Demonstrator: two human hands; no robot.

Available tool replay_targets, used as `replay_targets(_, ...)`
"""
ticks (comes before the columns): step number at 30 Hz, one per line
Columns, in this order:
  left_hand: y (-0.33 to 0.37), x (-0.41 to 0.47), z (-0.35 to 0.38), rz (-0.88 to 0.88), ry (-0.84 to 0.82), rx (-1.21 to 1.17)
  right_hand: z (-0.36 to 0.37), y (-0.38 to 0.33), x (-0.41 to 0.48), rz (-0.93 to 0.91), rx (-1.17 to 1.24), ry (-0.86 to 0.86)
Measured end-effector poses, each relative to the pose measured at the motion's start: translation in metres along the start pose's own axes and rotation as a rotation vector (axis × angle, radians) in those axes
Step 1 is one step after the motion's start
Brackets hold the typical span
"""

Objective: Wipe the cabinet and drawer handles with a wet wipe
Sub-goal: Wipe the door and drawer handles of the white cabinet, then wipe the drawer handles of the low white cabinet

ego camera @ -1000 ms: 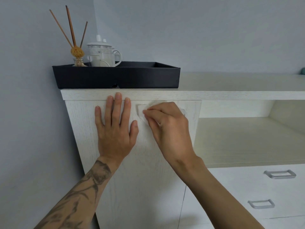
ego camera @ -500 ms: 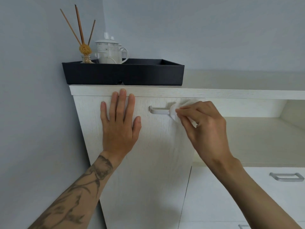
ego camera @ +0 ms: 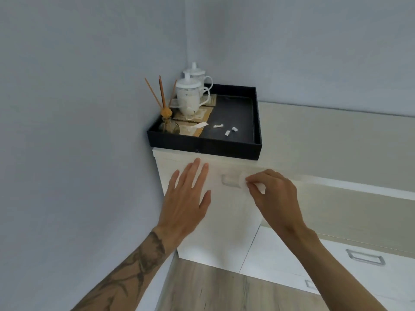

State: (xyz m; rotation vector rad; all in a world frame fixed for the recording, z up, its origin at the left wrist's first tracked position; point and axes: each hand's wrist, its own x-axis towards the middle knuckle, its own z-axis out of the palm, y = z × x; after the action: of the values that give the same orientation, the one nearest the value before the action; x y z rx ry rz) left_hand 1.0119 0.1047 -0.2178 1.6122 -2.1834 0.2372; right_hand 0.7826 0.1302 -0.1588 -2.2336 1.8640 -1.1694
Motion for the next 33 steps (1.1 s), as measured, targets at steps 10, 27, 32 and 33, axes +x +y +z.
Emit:
replay_targets(10,0.054,-0.021,-0.276,-0.41,-0.452,0.061,-0.169,-0.121,0.069,-0.063,0.115,-0.345)
replay_targets(27,0.197,-0.3,-0.605,-0.927,-0.253,0.283,-0.372,-0.358,-0.053,-0.567,0.493,-0.563)
replay_targets(32,0.289,-0.446,-0.696,-1.167,-0.179,0.331,-0.449,-0.437,-0.173,-0.746,0.613,-0.672)
replay_targets(33,0.307,-0.474,-0.713,-1.214,-0.165,0.344,-0.465,-0.454,-0.199,-0.78,0.643,-0.696)
